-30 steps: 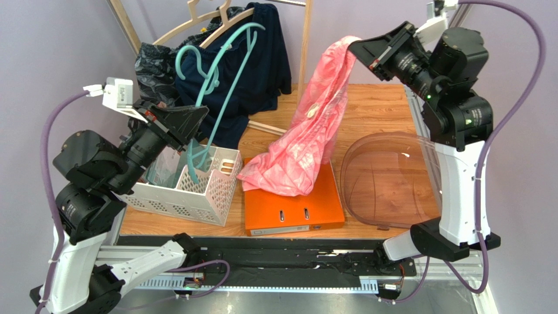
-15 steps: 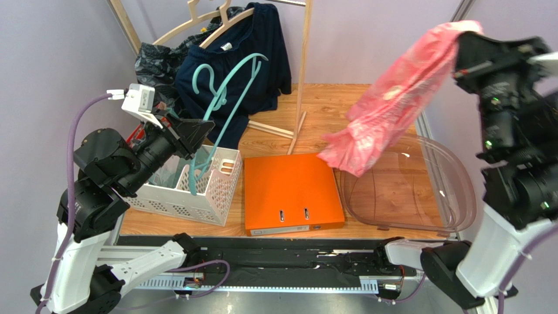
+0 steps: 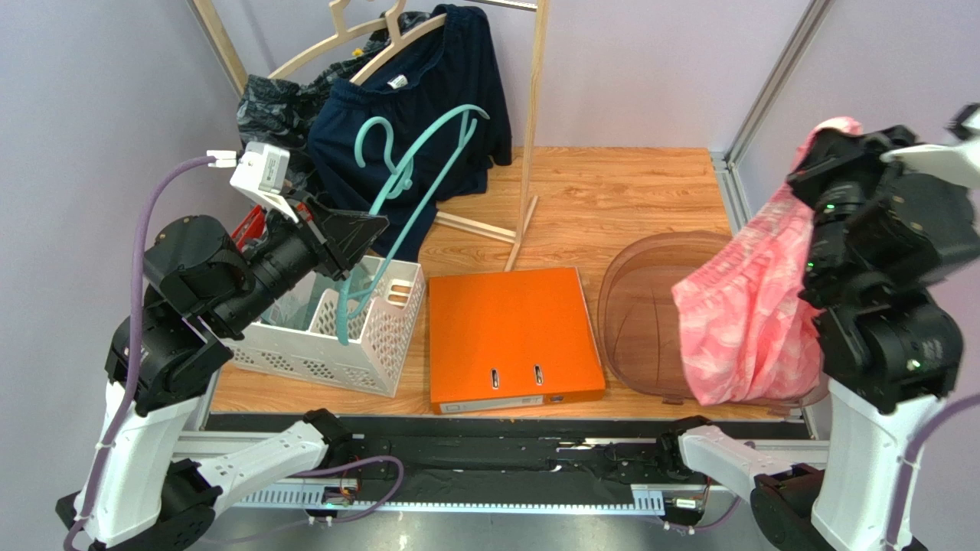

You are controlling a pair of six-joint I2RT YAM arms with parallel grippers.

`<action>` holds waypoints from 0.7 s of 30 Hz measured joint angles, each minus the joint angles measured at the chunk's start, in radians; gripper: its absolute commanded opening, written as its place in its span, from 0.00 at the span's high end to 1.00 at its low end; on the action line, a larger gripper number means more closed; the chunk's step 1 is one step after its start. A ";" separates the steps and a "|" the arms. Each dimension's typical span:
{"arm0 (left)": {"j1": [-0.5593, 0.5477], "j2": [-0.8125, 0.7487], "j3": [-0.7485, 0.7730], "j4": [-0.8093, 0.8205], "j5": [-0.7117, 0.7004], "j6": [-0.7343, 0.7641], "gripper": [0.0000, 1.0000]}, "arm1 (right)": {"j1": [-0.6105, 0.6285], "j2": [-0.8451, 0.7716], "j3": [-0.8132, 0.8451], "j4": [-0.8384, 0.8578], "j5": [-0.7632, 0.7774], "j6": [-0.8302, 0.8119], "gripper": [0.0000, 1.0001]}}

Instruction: Remove the shorts from the hanger

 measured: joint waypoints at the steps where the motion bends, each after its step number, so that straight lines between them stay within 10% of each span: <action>1: 0.000 0.003 0.000 -0.001 0.003 0.000 1.00 | 0.000 -0.002 -0.030 -0.005 -0.006 0.006 1.00; 12: 0.000 0.051 0.043 -0.028 0.027 0.000 1.00 | 0.000 0.074 -0.155 -0.054 -0.269 0.173 1.00; 21: 0.000 0.041 0.057 -0.054 0.030 0.006 1.00 | -0.033 -0.020 -0.414 -0.180 -0.099 0.183 1.00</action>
